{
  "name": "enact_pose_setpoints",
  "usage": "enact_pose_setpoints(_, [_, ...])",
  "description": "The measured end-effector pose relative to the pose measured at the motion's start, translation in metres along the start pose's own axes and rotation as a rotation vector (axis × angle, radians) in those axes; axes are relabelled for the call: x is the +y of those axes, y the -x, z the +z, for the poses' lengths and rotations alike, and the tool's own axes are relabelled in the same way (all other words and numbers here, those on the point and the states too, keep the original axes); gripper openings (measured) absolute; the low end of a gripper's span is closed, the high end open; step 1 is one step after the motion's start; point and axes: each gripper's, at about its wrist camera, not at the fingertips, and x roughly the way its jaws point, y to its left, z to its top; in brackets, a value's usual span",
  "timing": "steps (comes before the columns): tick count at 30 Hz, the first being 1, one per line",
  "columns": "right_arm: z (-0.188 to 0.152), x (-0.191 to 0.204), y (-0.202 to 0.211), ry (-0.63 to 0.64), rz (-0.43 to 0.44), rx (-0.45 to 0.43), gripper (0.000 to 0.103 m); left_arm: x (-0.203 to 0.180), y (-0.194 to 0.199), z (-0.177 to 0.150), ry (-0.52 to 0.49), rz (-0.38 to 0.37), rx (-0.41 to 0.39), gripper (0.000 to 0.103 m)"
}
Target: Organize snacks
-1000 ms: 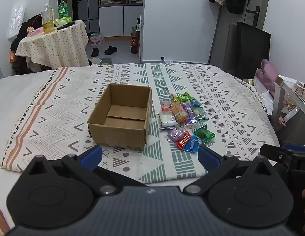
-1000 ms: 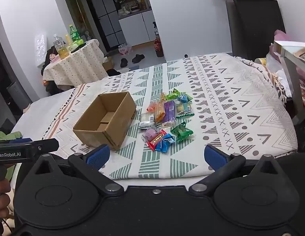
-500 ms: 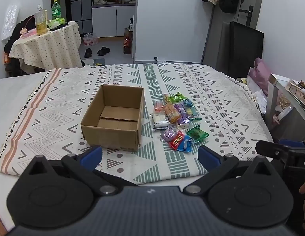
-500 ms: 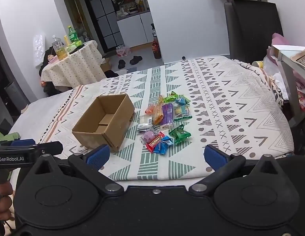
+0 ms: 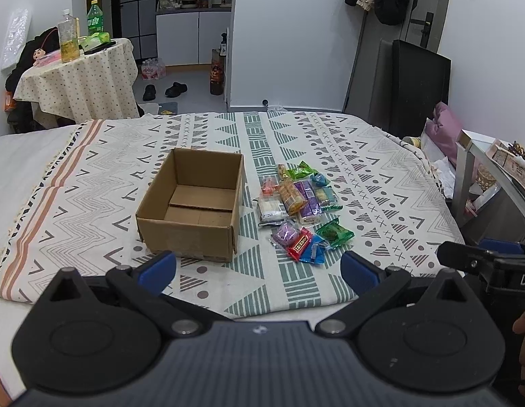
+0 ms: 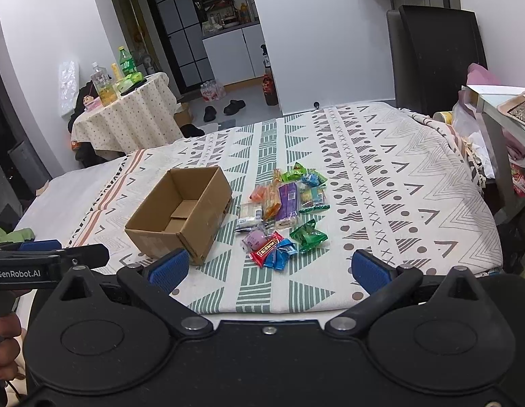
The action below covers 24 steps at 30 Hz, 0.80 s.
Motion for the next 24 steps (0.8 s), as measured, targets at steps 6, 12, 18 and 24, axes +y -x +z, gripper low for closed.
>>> enact_pose_setpoints(6, [0.0005, 0.0022, 0.0019, 0.000, 0.001, -0.004, 0.103, 0.0006, 0.0029, -0.0007, -0.002, 0.000, 0.002, 0.103])
enact_pose_setpoints(12, [0.0000, 0.0032, 0.0030, 0.004, -0.001, -0.008, 0.103, 0.0012, 0.0042, -0.0020, -0.001, -0.002, -0.001, 0.103])
enact_pose_setpoints(18, [-0.0009, 0.0038, 0.0032, 0.005, -0.003, -0.008, 0.103, 0.0004, 0.0076, -0.0020, -0.002, -0.004, 0.002, 0.103])
enact_pose_setpoints(24, [-0.0008, 0.0031, 0.0040, 0.008, -0.004, -0.005, 0.103, 0.0003, 0.0081, -0.0018, -0.001, -0.004, 0.003, 0.103])
